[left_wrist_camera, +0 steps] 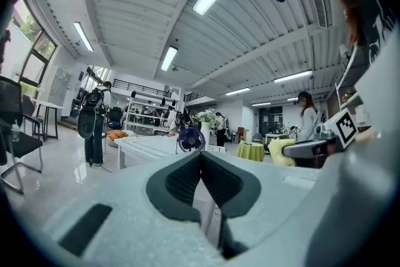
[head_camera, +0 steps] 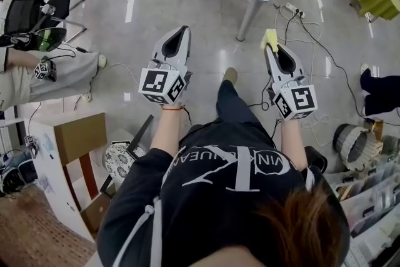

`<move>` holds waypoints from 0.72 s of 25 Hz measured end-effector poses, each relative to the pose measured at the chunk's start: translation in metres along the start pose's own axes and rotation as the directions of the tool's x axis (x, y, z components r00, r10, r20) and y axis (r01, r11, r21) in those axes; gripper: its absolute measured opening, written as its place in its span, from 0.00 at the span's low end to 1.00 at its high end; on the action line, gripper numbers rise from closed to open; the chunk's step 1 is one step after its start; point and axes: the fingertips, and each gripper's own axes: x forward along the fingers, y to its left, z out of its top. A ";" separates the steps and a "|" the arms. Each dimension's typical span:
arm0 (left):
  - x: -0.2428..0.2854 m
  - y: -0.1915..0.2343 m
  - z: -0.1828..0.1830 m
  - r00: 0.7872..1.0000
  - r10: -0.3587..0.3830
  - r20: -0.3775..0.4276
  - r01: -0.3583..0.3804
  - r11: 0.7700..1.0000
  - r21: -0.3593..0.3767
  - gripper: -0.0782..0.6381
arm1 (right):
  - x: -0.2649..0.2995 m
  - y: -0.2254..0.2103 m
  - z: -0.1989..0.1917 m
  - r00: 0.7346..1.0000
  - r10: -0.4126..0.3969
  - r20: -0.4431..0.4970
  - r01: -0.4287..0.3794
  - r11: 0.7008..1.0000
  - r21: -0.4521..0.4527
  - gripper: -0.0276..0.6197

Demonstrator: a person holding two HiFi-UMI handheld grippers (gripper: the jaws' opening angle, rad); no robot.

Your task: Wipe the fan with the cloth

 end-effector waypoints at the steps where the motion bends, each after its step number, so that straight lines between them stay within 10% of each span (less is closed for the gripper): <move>1: 0.007 0.004 -0.001 1.000 0.001 -0.006 -0.001 1.000 0.000 0.12 | 0.008 -0.004 0.001 1.000 0.001 -0.001 -0.001 1.000 0.003 0.14; 18: 0.129 0.045 -0.028 0.993 -0.039 -0.111 0.034 0.998 -0.049 0.12 | 0.117 -0.079 -0.012 0.996 0.010 -0.093 -0.008 1.000 0.015 0.14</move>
